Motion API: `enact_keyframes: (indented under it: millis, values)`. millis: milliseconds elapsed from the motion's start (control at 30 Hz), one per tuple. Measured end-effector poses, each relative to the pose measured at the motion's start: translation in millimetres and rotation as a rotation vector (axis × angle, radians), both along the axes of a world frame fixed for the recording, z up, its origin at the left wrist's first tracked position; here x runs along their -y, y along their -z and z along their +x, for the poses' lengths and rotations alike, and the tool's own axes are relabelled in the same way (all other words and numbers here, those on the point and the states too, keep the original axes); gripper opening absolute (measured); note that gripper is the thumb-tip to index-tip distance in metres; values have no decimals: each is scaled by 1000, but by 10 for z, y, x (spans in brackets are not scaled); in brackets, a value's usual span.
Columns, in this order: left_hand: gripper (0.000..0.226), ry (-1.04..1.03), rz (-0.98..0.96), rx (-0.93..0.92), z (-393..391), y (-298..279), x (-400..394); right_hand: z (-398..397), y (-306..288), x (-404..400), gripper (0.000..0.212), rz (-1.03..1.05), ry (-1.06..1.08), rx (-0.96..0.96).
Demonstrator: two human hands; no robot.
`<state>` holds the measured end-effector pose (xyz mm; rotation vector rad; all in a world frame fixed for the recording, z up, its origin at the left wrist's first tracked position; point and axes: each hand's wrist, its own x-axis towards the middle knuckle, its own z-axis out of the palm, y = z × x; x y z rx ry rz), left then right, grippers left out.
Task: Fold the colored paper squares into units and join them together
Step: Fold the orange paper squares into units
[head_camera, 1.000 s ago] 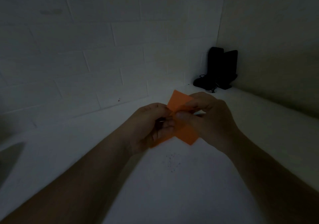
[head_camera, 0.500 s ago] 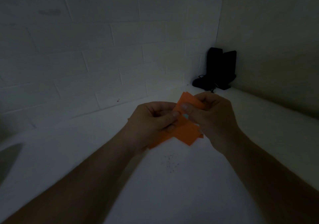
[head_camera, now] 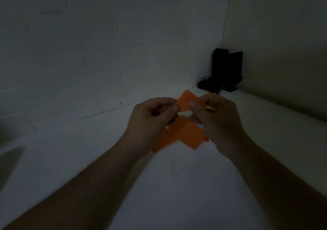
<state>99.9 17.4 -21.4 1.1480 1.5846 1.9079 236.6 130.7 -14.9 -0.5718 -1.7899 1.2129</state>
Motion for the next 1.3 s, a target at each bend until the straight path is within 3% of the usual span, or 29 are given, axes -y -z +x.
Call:
enact_keyframes:
  millis: [167, 267, 433, 667, 767, 1167, 1300]
  values:
    - [20, -13, 15, -19, -9, 2, 0, -10, 26, -14, 8, 11, -36, 5]
    - [20, -26, 1, -46, -9, 3, 6, -23, 31, -30, 23, 29, -44, -43]
    - [26, -41, -10, -70, 10, -7, 17, -39, 32, -46, 23, 11, -8, -86]
    - [16, -70, -31, -66, 27, -7, 7, -18, 28, -71, 19, 51, 77, -78]
    - [17, -72, -50, -53, 20, -13, 7, -23, 33, -62, 26, 49, 52, -89]
    - [16, -41, -58, 222, 45, -53, -26, -34, 20, -44, 17, 8, 34, -110]
    - [17, -37, -38, 337, 6, -72, -23, -28, 42, -22, 39, -18, -59, -28]
